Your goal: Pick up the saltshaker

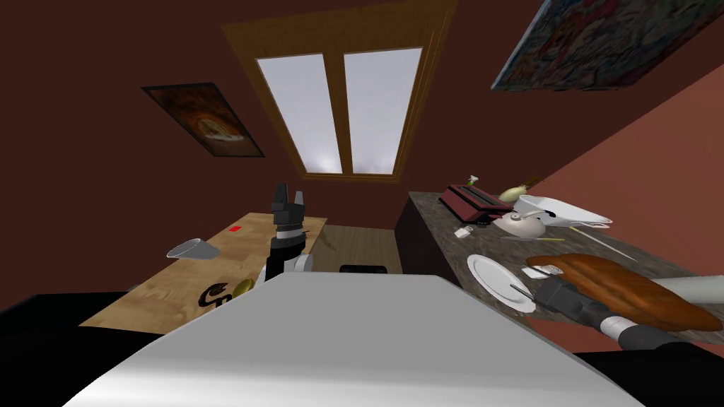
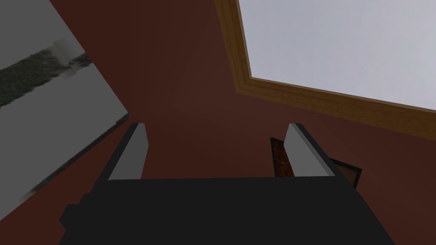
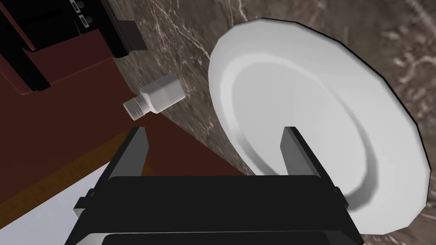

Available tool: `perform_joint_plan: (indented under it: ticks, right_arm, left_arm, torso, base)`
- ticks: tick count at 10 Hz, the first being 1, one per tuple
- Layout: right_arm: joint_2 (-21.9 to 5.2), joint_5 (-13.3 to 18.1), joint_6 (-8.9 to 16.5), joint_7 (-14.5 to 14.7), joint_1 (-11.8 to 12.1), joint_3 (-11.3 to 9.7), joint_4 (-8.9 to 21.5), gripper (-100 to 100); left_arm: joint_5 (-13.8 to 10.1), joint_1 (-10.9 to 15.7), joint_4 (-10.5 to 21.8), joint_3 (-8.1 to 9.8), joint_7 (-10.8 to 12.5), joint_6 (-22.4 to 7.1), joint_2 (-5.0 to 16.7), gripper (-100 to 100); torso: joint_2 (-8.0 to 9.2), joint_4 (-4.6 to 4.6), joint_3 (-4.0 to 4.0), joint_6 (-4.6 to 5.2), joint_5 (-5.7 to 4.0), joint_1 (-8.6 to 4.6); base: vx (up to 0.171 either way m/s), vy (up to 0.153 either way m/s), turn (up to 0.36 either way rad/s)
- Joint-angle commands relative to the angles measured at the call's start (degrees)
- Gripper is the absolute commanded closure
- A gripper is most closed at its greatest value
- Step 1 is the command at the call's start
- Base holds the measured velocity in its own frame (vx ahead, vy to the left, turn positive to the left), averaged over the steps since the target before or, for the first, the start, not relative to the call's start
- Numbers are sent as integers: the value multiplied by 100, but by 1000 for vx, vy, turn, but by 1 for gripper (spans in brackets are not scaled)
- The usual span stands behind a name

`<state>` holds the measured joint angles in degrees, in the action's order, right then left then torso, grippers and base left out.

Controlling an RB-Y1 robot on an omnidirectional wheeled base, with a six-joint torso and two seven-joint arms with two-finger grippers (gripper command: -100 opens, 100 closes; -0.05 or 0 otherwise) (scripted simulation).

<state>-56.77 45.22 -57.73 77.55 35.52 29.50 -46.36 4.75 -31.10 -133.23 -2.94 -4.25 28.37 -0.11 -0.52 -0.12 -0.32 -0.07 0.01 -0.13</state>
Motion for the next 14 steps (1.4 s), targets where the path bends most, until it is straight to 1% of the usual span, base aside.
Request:
perform_joint_plan:
  ticks: [1,2,4,7,8,13,14]
  right_arm:
    - [-252,253,-106,114,181,-104,83,-100]
    - [-252,253,-106,114,181,-104,83,-100]
    - [-536,546,-197,211,382,-241,168,-100]
    - [-927,961,-295,319,624,-464,309,-100]
    - [-927,961,-295,319,624,-464,309,-100]
    - [-1465,1533,-413,453,935,-789,513,-100]
    - [-1614,1687,-452,496,1029,-870,561,-100]
  left_arm:
    - [0,0,0,0,0,0,0,0]
    - [0,0,0,0,0,0,0,0]
    - [0,0,0,0,0,0,0,0]
    - [0,0,0,0,0,0,0,0]
    - [0,0,0,1,0,0,0,0]
    - [0,0,0,0,0,0,0,0]
    - [0,0,0,0,0,0,0,0]
  torso:
    - [0,0,0,0,0,0]
    - [-1,0,-1,-1,-2,-8]
    - [16,4,9,0,-3,-8]
    - [7,2,4,0,-5,-20]
    - [5,1,3,-1,-7,-23]
    - [13,3,7,0,-7,-19]
    - [14,3,8,0,-7,-17]
  base:
    - [106,-30,55]
    - [64,-27,28]
    - [60,-28,37]
    - [86,-56,47]
    - [54,-41,16]
    - [56,-46,34]
    - [71,-47,36]
